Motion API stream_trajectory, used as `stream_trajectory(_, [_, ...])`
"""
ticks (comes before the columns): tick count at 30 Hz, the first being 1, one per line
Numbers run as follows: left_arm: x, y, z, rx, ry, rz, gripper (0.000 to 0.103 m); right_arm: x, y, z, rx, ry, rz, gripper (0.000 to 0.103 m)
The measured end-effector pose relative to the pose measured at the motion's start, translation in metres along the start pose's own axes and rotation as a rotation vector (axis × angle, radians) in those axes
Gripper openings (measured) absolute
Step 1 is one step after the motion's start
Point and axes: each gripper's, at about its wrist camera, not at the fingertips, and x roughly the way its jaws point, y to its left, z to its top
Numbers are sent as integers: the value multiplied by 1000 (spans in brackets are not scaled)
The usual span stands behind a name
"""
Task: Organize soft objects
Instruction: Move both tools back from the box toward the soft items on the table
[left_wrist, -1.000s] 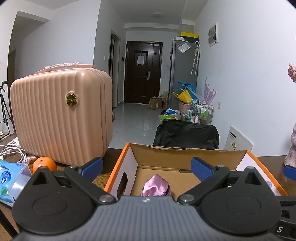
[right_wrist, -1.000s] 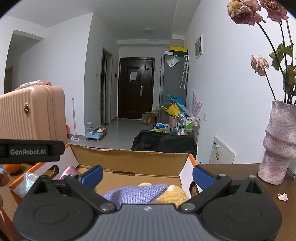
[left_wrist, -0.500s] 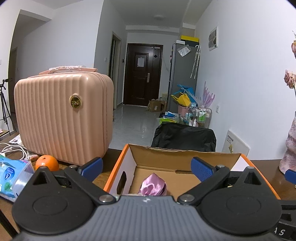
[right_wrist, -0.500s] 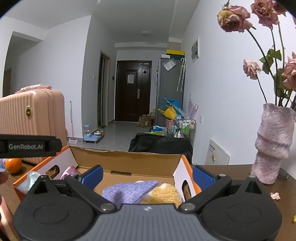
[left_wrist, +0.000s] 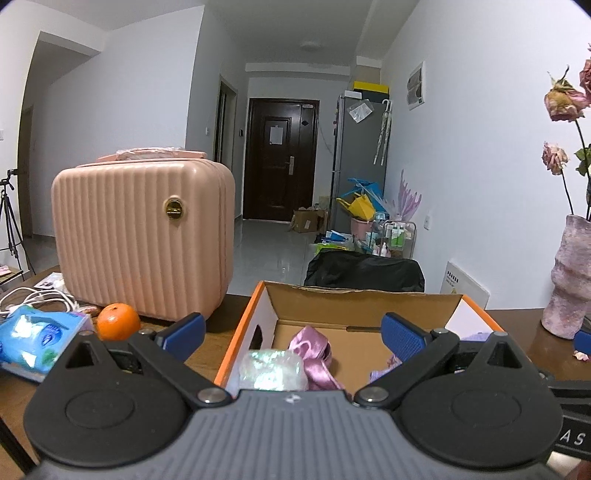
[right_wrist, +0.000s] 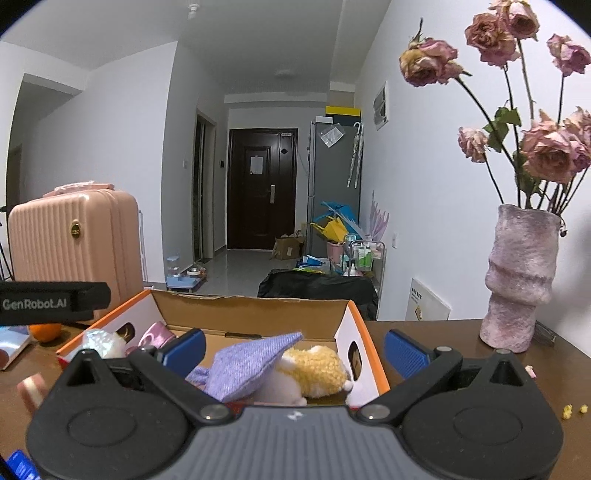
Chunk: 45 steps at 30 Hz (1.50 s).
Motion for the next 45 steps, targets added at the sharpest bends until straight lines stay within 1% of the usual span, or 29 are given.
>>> stream_trajectory(18, [-78,30,-27,10,-2,34,103,-78,-4,-22,30,6,-5,103])
stream_trajectory(26, [-112,41,-39,15,2,44,103,-114,1,-35,33,-2,7,103])
stream_trajectory(35, [-161,50,-46,36,36,14,103,-159,12,-43,14,5,40,103])
stream_trajectory(39, [-185,57,-49,55,42,19,103,-180,17,-45,2,12,50,103])
stream_trajectory(45, [-213,69,-59,71,65,23,103,-207,25,-52,-7,46,65,103])
